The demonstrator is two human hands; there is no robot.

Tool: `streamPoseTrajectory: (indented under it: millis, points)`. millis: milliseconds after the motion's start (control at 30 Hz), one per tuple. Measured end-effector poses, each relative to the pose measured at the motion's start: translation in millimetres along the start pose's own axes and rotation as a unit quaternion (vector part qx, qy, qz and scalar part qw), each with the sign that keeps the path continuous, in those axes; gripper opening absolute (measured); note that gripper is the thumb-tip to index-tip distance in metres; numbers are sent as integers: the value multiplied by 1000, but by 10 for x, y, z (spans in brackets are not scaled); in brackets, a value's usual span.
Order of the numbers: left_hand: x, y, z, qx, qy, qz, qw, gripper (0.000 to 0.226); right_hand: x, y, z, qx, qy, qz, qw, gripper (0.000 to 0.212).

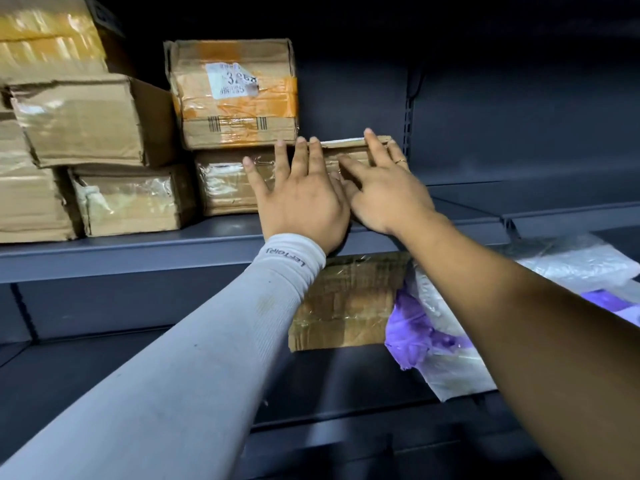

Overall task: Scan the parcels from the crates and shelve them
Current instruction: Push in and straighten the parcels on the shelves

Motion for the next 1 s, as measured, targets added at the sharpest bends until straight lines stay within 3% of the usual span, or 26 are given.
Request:
streamPoseTrajectory:
  millis: [233,600,767,867,1000]
  points:
    - [-138,-9,350,13,-13,1,1000,67,46,71,342,34,-65,30,997,56]
    - [-575,-220,1470,79,-150,-58,984,71,221,-33,1163,69,-76,61,993,70]
    - [-730,-606,1796,38,-155,-88,983,70,289,-362,1539,143,-36,58,987,74]
    - [-732,-837,1803,-6,-128,-83,988,71,468,-763,1856,130,7,88,988,75]
    - [-636,-1137,1762,-20,-134,-84,987,72,715,-1245,1941,101,-1,96,990,73]
Point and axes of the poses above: each hand's wrist, its own z-axis away from the middle knuckle, its own y-axis out of the back of the hand, x = y × z, the point moved 4 cm from there along -z, towards the middle knuckle, and after that the axes turned 10 degrees about -z, right-handed, at the moved point
